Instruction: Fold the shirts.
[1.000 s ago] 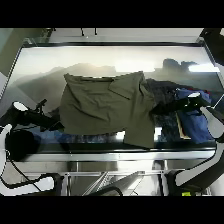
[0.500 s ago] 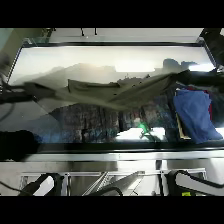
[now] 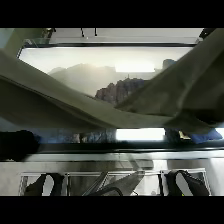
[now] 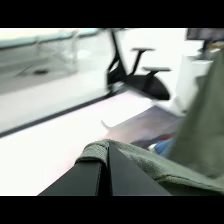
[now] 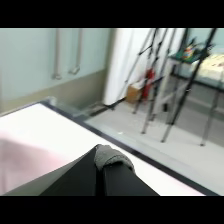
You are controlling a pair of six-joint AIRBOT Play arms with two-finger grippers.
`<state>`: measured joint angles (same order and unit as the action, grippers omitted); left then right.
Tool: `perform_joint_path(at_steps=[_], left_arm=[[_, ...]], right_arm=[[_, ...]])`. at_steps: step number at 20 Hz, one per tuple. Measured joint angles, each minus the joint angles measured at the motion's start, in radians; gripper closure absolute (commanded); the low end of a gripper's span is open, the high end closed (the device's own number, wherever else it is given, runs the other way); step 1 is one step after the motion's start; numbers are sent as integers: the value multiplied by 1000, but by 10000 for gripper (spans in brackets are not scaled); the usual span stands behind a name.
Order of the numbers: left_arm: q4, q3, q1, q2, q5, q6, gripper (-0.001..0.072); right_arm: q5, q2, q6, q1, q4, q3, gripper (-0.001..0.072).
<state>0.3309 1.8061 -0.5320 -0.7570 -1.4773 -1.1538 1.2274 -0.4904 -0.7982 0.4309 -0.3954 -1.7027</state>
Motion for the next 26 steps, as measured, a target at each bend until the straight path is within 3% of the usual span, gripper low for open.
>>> perform_joint_path(at_steps=[4,6,11,15,19,22,26], left_arm=[[344,-98,238,-66,6,-97,691],[468,-218,343,-132,72,-120,691],[599,-407,445,-351,217,-124,691],[630,-393,441,-532,278,-111,692],[633,-275,413,-662,229,-112,691],[597,-145,399,-674,140,-122,691],[400,22,392,-572,29,-103,691]], right_arm=[[69,-70,31,80,57,79,695],[87,-122,64,75,94,190,695],[-5,-297,123,-76,69,434,695],[-93,-487,142,-134,56,485,696],[-130,-579,173,-144,128,483,695],[-129,-540,188,-144,179,421,694],[-124,-356,194,-144,207,317,694]])
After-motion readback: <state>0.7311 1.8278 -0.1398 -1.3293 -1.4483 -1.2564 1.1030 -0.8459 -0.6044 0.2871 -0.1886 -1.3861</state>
